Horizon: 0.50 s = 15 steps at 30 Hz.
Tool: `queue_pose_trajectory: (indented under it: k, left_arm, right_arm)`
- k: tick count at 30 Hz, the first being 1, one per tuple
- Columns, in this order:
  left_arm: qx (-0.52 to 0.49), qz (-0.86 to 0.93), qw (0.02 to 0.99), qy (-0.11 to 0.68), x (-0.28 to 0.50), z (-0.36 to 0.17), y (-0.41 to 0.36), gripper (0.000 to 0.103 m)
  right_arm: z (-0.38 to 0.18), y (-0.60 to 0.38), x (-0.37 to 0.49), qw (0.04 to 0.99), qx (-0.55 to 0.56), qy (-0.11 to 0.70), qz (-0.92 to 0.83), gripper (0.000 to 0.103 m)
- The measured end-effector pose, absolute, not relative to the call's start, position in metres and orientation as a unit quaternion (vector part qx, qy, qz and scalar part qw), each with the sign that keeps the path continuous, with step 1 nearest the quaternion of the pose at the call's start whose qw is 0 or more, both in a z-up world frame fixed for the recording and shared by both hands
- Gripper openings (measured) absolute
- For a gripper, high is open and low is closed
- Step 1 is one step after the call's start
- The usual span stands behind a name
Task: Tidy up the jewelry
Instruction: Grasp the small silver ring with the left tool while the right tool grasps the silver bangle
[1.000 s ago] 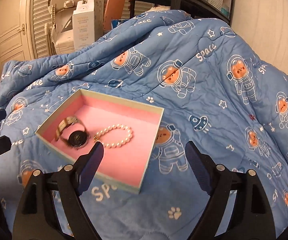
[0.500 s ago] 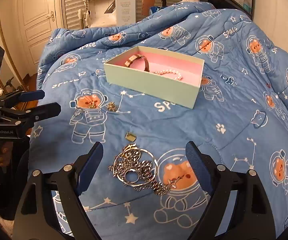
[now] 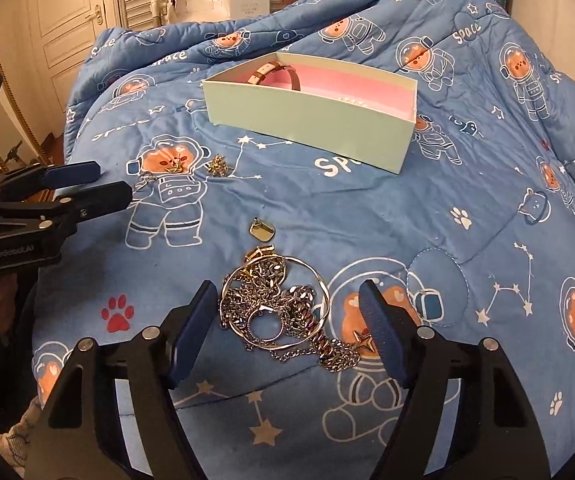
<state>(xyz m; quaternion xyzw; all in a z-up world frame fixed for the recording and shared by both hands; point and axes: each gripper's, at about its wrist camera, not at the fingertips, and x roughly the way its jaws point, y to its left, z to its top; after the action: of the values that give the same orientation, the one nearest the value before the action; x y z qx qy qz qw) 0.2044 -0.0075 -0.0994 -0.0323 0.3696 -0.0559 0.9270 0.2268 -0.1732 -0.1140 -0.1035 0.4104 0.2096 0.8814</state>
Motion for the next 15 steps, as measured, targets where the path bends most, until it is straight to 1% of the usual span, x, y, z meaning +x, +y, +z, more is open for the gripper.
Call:
queue_pose_trajectory:
  k: [1,2,9,11,15]
  left_arm:
    - [-0.034,-0.056,0.926,0.372,0.206,-0.101,-0.008,0.062]
    - [-0.036,-0.057,0.925,0.373,0.208,-0.103,-0.008,0.060]
    - [-0.032,-0.057,0.925,0.375,0.218,-0.108,-0.011,0.059]
    - [-0.030,-0.056,0.925,0.375,0.221,-0.110,-0.011,0.052]
    - [-0.030,-0.060,0.925,0.373,0.222,-0.111,-0.013,0.049]
  right_arm:
    - [-0.114,-0.173,0.227,0.881,-0.105,0.411,0.211,0.069]
    - [-0.115,-0.172,0.226,0.881,-0.106,0.411,0.211,0.068]
    - [-0.116,-0.166,0.226,0.878,-0.121,0.413,0.211,0.068]
    - [-0.117,-0.167,0.227,0.878,-0.119,0.415,0.209,0.068]
    - [-0.117,-0.166,0.227,0.876,-0.118,0.416,0.213,0.060]
